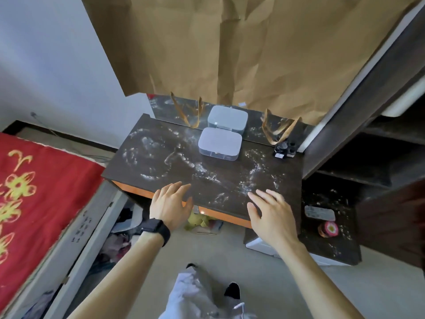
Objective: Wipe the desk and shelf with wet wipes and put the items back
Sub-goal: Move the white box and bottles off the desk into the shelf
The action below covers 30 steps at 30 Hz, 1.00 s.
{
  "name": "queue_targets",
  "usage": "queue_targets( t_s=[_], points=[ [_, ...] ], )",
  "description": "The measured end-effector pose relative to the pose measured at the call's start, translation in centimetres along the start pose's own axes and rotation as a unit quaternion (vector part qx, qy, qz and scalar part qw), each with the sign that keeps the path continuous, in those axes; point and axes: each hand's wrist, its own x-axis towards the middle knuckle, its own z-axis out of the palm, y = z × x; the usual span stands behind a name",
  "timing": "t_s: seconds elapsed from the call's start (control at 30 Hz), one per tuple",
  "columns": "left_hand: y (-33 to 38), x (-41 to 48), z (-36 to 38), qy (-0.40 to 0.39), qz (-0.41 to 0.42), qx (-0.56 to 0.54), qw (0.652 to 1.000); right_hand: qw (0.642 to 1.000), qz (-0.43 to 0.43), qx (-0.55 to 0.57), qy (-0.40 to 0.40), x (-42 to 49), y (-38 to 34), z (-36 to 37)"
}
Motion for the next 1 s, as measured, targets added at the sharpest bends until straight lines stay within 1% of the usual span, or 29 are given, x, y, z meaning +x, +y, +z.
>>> queue_targets(
  t_s=[0.1,0.23,0.33,0.43,0.57,0.63,0.7,0.8,0.87,0.93,1.0],
  points=[
    [0.0,4.5,1.7,-0.034,0.004,-0.01,0.999,0.999,0.019,-0.004,-0.025,3.3,0.5,2.1],
    [-0.5,10.7,3.7,-0.1,0.009,-0.028,0.995,0.995,0.043,-0.007,-0.085,7.1,0.8,5.2],
    [-0.8,14.5,4.3,-0.132,0.006,-0.039,0.99,0.988,0.092,-0.002,-0.124,9.9,0.5,6.2],
    [-1.3,18.1,4.8,-0.162,0.006,-0.047,0.986,0.982,0.127,0.008,-0.139,13.3,-0.2,7.1],
    [-1.9,22.5,5.0,-0.183,-0.034,-0.069,0.98,0.97,0.179,0.062,-0.151,17.6,-0.7,8.4],
    [-1.8,24.5,5.3,-0.18,-0.047,-0.083,0.979,0.954,0.221,0.117,-0.165,19.9,-0.9,8.9],
    [-1.4,26.8,5.9,-0.186,-0.082,-0.14,0.969,0.923,0.285,0.18,-0.185,22.3,-1.0,9.9],
    [0.1,29.1,6.8,-0.195,-0.172,-0.26,0.93,0.859,0.385,0.266,-0.208,25.3,-0.9,11.7],
    [1.2,30.1,7.2,-0.203,-0.216,-0.303,0.906,0.823,0.433,0.295,-0.218,26.6,-0.9,13.0],
    [2.0,30.6,7.4,-0.214,-0.239,-0.315,0.893,0.812,0.445,0.321,-0.2,27.2,-1.1,14.1],
    [2.5,30.8,7.8,-0.216,-0.247,-0.312,0.892,0.803,0.455,0.348,-0.164,27.3,-1.3,14.8]
  ],
)
